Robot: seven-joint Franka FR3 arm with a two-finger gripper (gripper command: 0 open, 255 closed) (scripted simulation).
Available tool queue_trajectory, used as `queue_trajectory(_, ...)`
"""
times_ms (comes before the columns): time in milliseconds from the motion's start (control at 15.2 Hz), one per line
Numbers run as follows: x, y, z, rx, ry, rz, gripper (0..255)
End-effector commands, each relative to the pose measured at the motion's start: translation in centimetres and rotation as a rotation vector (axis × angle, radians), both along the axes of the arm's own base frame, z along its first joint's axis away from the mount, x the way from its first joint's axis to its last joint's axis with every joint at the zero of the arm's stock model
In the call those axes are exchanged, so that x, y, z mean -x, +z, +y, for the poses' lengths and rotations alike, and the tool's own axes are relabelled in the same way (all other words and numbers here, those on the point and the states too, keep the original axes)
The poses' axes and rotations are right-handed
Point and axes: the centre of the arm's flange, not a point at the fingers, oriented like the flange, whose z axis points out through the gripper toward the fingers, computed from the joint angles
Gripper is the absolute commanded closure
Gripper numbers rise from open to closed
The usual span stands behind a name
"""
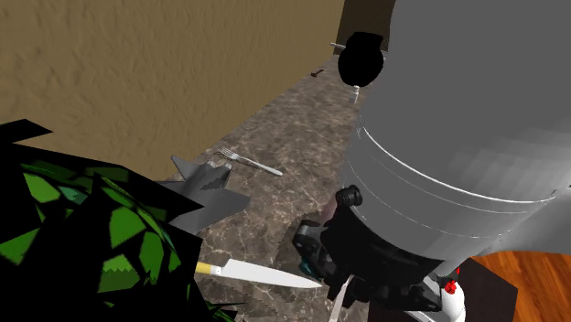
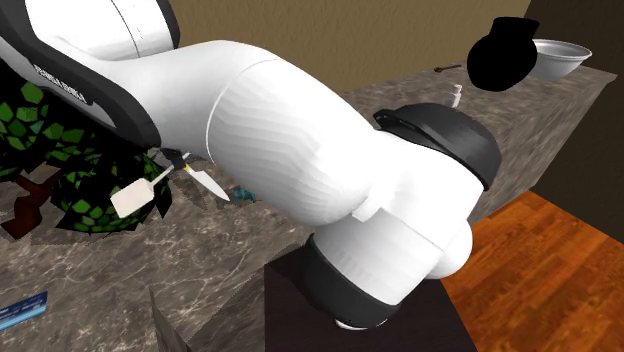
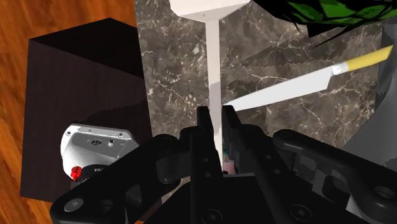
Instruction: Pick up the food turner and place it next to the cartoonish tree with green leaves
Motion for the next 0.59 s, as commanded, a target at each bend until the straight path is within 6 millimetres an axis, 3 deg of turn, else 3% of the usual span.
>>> queue_trajectory(0,0.0,-1.1,0.0,0.0,0.0,0.0,255)
queue_trajectory(528,0.0,-5.3,0.0,0.0,0.0,0.0,255)
